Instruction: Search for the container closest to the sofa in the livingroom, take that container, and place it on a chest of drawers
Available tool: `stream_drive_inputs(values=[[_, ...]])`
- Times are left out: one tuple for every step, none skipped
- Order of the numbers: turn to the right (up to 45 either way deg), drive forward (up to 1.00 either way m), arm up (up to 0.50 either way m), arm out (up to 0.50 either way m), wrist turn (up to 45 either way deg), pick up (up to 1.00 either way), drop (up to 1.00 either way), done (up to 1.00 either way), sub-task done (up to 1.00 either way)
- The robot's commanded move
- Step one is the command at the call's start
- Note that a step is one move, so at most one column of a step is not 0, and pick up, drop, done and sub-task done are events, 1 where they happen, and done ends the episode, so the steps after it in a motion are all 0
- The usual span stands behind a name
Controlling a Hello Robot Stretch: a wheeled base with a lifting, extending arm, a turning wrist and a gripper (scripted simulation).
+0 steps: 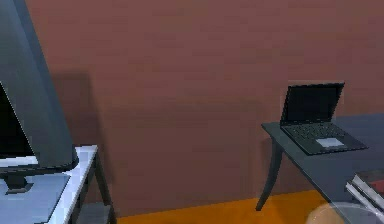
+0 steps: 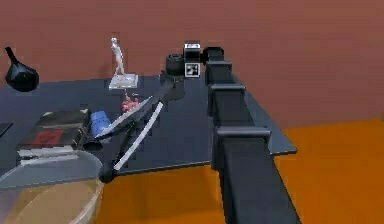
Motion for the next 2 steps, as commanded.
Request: stream_drive_inputs(values=[[0.0, 0.00, 0.00, -0.32, 0.0, 0.00, 0.00, 0.00, 0.00], [45.0, 0.00, 0.00, 0.00, 0.0, 0.00, 0.00, 0.00, 0.00]])
